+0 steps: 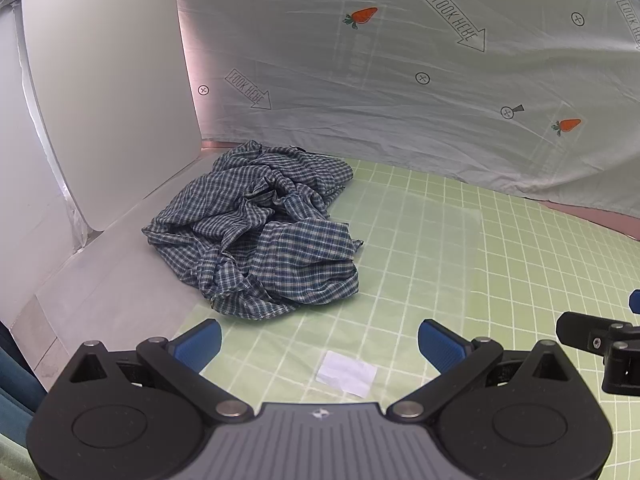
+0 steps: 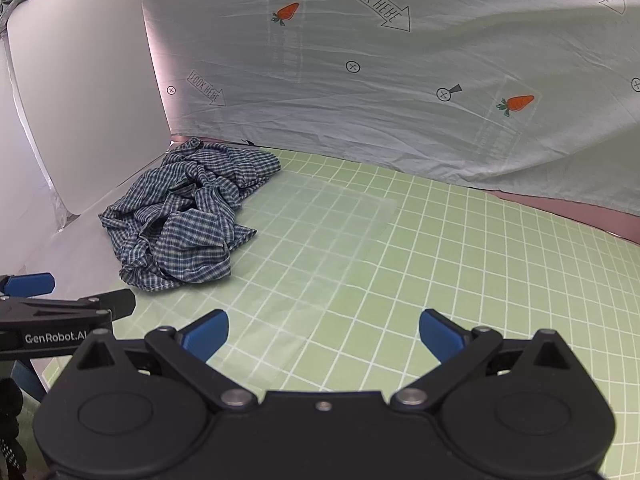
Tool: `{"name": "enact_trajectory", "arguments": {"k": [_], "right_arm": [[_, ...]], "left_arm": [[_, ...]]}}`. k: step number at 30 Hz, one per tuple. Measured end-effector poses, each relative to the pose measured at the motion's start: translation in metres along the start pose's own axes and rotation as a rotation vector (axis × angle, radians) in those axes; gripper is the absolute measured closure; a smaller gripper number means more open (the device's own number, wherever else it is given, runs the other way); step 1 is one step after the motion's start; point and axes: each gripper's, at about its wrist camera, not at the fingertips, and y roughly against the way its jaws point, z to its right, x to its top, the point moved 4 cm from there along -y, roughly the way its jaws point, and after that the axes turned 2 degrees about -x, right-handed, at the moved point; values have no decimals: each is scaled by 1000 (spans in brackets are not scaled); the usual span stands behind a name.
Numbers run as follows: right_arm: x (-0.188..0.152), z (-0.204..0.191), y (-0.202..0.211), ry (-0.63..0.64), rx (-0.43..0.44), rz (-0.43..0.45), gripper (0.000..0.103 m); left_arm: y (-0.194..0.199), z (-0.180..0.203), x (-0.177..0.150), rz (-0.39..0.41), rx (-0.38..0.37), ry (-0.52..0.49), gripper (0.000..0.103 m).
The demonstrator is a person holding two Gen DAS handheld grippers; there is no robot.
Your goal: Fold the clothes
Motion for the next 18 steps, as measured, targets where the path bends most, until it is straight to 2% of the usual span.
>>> {"name": "enact_trajectory", "arguments": {"k": [18], "right_arm": [[-3, 1, 0, -9, -6, -1, 0]], "left_arm": [[1, 2, 0, -4, -1, -4, 0]]}}
